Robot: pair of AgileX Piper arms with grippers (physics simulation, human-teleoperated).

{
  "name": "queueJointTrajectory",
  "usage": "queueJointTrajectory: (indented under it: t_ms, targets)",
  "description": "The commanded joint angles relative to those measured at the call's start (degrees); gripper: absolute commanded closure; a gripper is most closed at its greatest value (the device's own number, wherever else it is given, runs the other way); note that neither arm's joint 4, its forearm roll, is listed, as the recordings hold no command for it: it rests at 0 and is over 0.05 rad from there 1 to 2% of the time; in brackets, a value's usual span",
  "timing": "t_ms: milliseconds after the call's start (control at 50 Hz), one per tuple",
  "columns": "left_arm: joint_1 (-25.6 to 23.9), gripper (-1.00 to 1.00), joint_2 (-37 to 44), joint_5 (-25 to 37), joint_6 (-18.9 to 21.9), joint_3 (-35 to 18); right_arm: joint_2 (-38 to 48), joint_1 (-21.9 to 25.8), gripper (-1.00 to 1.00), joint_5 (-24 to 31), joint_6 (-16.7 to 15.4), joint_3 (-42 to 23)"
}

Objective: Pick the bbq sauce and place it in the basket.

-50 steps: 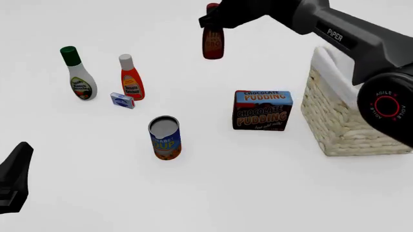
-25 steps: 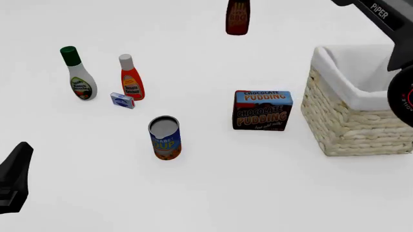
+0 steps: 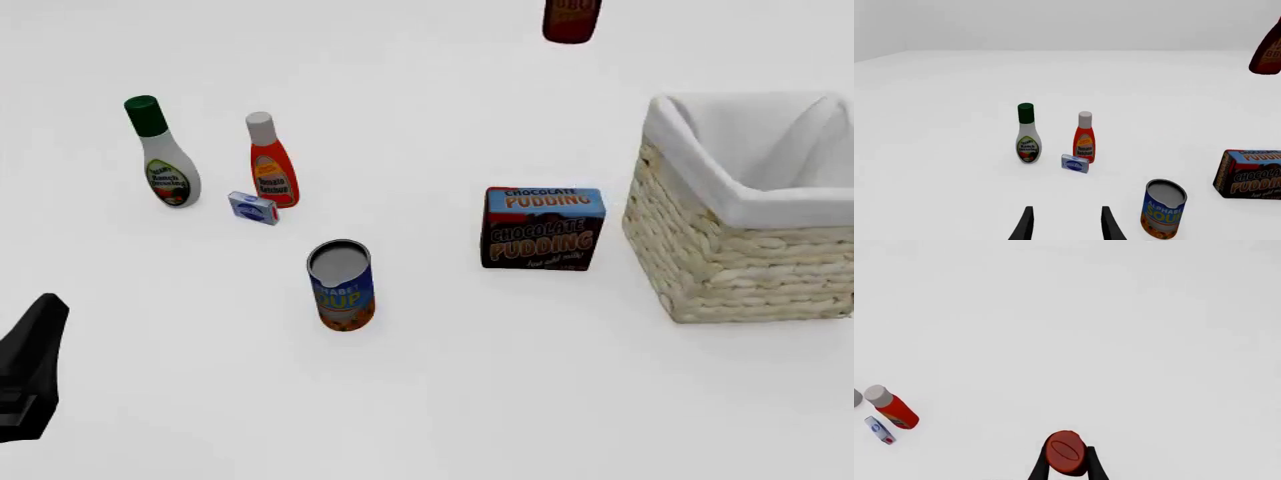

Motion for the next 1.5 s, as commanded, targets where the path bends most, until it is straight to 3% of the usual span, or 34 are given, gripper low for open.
queueJointTrajectory:
  t_ms: [20,360,840,1500]
  targets:
    - [0.00,-1.00,0.01,0.00,0.01,0.00,-5.33,-4.15,1.00,0.04,0.53,3.16]
    - [0.00,-1.00,0.01,0.00,0.01,0.00,-11.40,-9.52,1.00,-0.54,0.47,9.52]
    - [0.00,-1.00,0.01,0.00,0.01,0.00,-23.34,-18.50,1.00,-3.85,1.58,24.63]
    - [0.00,-1.00,0.01,0.00,0.01,0.00,-28.28,-25.80,1.00,-11.86,3.69,41.53]
